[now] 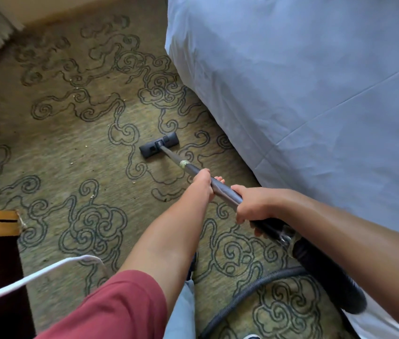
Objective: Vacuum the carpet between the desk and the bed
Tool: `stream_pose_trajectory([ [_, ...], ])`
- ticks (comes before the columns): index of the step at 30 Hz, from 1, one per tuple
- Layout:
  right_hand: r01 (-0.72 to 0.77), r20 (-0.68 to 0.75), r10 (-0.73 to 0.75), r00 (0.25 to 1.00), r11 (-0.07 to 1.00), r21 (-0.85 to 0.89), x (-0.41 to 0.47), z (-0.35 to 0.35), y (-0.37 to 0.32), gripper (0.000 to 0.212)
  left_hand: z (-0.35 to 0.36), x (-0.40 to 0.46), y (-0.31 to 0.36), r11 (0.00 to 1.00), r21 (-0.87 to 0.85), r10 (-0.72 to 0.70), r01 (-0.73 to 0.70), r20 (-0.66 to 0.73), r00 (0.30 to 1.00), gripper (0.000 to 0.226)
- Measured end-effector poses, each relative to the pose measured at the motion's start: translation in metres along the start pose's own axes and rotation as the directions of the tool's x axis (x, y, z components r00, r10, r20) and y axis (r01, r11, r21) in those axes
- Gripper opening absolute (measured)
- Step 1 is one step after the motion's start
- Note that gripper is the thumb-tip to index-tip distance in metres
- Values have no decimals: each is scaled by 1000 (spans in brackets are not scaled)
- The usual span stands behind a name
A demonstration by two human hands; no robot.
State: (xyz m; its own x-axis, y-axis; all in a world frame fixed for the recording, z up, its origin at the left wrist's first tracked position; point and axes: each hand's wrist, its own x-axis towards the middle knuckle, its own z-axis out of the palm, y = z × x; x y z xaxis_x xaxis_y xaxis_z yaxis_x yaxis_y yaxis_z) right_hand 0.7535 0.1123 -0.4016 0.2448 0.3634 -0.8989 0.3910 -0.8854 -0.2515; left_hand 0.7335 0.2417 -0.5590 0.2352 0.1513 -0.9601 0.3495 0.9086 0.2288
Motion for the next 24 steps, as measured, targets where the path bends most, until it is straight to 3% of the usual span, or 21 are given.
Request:
stream_pose_trajectory([
  [5,-37,31,36,999,999,38,-51,30,58,56,17,-32,-77,998,7,-56,56,4,998,42],
  [18,-57,58,52,997,993,100,-141,135,224,47,56,-92,-281,998,4,-59,59,34,998,32],
  [24,-61,40,57,998,992,107,-186,178,278,56,62,-115,-359,997,1,-76,76,13,997,36],
])
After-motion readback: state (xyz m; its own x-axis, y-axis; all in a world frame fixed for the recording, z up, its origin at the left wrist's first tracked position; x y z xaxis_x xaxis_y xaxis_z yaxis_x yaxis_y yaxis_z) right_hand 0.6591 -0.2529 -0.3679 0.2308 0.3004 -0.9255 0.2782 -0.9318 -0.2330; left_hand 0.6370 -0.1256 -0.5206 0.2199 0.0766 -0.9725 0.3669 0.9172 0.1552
